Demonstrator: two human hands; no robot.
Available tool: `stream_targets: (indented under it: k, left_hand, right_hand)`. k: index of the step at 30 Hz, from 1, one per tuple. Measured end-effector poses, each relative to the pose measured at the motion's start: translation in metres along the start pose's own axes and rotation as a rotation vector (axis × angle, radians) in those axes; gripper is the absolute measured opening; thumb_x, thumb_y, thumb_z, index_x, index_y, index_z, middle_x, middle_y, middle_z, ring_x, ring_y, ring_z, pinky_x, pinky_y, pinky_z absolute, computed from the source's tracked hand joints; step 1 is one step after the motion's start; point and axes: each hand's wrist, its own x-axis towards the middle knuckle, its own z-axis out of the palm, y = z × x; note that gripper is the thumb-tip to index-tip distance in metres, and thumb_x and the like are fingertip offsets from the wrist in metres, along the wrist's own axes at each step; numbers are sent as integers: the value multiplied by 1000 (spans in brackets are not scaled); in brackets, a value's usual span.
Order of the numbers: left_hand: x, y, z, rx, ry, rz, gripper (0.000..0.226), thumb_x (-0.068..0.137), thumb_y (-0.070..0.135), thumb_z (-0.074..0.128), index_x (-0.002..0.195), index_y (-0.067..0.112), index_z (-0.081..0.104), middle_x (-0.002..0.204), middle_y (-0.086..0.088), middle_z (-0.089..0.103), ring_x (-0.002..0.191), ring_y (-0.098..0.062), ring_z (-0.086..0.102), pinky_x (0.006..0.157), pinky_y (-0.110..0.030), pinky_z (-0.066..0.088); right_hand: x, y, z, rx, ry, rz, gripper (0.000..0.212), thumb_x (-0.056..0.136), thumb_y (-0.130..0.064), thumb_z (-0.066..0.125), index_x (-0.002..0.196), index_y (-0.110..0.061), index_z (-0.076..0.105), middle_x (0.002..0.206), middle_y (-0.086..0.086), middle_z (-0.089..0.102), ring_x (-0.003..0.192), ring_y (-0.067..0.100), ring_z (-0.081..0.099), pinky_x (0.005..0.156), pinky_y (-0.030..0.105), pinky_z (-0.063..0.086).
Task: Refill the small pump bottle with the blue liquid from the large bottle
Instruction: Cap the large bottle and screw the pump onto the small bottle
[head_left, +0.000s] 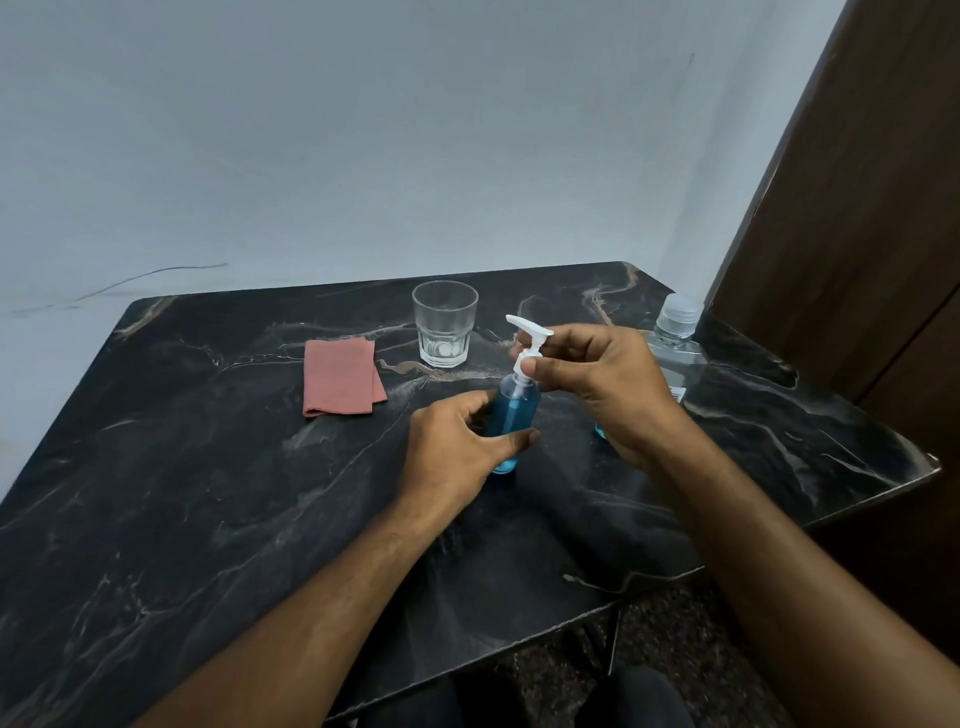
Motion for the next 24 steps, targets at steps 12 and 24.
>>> stream_targets:
  k: [12, 24]
  left_hand:
    - [1, -1, 1, 12, 70, 14, 39, 62, 44, 94, 94, 28, 78, 75, 24, 74, 71, 10, 70, 57, -6, 50]
    - [-1, 1, 4, -1, 89, 19, 47, 60, 46, 95, 100, 27, 80, 68, 32, 68, 74, 16, 68, 62, 0, 46]
  right_hand:
    - [3, 7, 18, -61, 133, -3, 26, 68, -18, 91, 84, -4, 75, 69, 3, 69, 64, 8, 62, 60, 20, 52]
    - [-4, 14, 29, -186, 191, 45, 69, 61, -39, 94, 116, -21, 58, 102, 2, 65, 85, 8, 61, 71, 21, 55]
